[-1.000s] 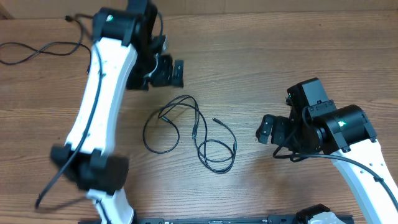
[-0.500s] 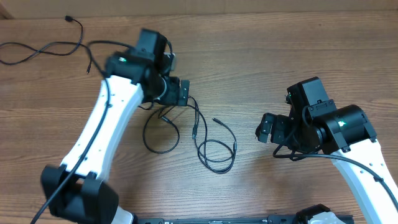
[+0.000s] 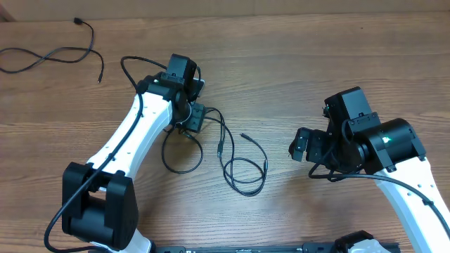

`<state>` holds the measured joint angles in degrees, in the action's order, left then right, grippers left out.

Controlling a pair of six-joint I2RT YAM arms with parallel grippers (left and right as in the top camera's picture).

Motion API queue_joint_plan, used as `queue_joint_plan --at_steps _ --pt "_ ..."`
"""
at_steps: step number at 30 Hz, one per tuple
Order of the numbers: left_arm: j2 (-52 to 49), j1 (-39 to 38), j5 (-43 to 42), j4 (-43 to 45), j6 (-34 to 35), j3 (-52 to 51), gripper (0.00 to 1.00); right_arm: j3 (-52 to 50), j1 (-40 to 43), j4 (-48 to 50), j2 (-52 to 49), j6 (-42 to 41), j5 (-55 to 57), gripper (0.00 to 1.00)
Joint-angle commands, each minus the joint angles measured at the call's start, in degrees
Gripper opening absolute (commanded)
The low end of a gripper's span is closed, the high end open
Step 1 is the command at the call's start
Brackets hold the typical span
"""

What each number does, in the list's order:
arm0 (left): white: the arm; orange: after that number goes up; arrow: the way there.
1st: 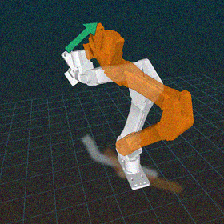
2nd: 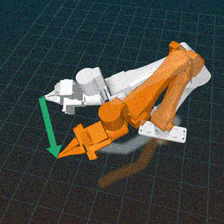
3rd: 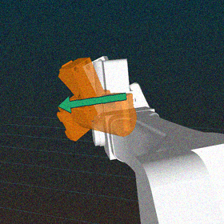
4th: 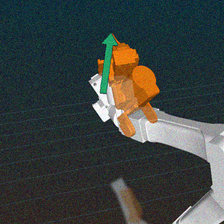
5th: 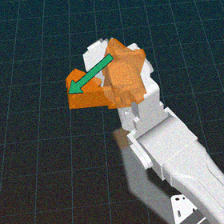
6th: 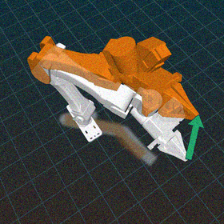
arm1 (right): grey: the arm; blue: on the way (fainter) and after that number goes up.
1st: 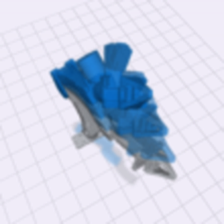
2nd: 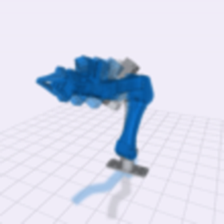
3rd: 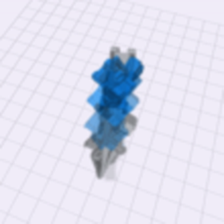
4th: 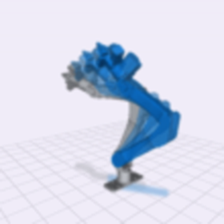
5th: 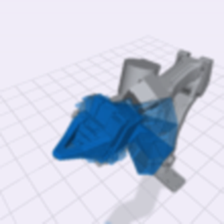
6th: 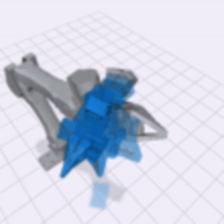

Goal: Untangle cables

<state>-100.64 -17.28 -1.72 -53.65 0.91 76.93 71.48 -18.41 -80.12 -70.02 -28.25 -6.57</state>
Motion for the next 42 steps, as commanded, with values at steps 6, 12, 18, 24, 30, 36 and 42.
queue_joint_plan --at_steps 6,12,18,24,30,36,42 --pt "-1.27 -0.57 -1.16 7.63 -2.21 -6.21 0.3 1.11 0.15 0.28 0.39 0.24 0.52 1.0" --pt "-0.37 -0.33 -1.75 5.64 8.31 -1.49 0.04 1.11 0.17 0.28 0.39 0.24 0.52 1.0" --pt "1.03 -0.26 -19.98 -2.25 11.54 18.27 0.04 1.11 0.17 0.28 0.39 0.24 0.52 1.0" --pt "1.07 -0.28 -36.92 -2.86 13.44 39.01 0.04 1.11 0.17 0.28 0.39 0.24 0.52 1.0" --pt "1.07 -0.26 -36.72 -2.32 19.82 53.79 0.04 1.11 0.17 0.28 0.39 0.24 0.52 1.0" --pt "1.18 0.02 -30.86 -1.92 22.77 62.34 0.04 1.11 0.17 0.28 0.39 0.24 0.52 1.0" --pt "1.88 0.7 -25.49 -0.04 33.94 63.71 0.04 1.11 0.17 0.28 0.39 0.24 0.52 1.0"
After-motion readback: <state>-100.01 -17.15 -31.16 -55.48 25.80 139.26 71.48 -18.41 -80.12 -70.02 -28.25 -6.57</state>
